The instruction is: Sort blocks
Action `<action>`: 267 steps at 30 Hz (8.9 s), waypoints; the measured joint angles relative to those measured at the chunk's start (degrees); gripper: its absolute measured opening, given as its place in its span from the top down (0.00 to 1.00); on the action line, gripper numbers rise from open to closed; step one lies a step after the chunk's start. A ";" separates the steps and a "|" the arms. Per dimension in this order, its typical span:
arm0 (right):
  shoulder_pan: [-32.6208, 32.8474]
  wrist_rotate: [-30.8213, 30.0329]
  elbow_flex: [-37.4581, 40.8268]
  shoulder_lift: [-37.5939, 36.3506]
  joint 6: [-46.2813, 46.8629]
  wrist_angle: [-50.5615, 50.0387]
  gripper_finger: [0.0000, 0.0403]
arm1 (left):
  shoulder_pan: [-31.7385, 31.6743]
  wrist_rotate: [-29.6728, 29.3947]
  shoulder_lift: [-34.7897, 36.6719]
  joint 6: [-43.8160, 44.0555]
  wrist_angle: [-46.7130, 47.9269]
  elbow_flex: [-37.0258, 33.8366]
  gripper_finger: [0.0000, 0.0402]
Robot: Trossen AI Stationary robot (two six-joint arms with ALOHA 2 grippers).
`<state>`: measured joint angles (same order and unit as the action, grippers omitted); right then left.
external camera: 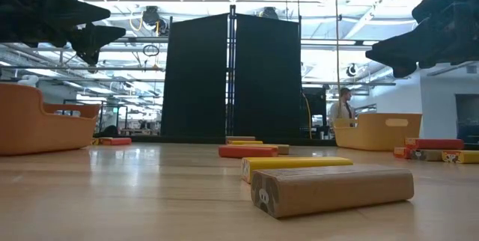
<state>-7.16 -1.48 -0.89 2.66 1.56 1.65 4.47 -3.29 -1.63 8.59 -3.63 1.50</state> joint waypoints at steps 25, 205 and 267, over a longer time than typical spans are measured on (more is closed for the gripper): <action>0.01 0.04 0.01 0.00 3.56 2.15 0.60 | 0.00 0.00 -0.01 0.00 0.03 0.00 0.46; 9.42 -4.42 -39.01 41.66 35.35 -68.40 0.60 | -2.35 -1.39 -150.42 -4.39 -22.49 106.71 0.46; 9.40 -10.71 -38.97 41.70 23.03 -53.17 0.60 | -6.84 -9.41 -113.09 -15.51 56.68 106.62 0.74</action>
<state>2.24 -12.19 -39.86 44.35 24.59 -51.52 -2.37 -12.70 -114.71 -6.92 53.06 108.12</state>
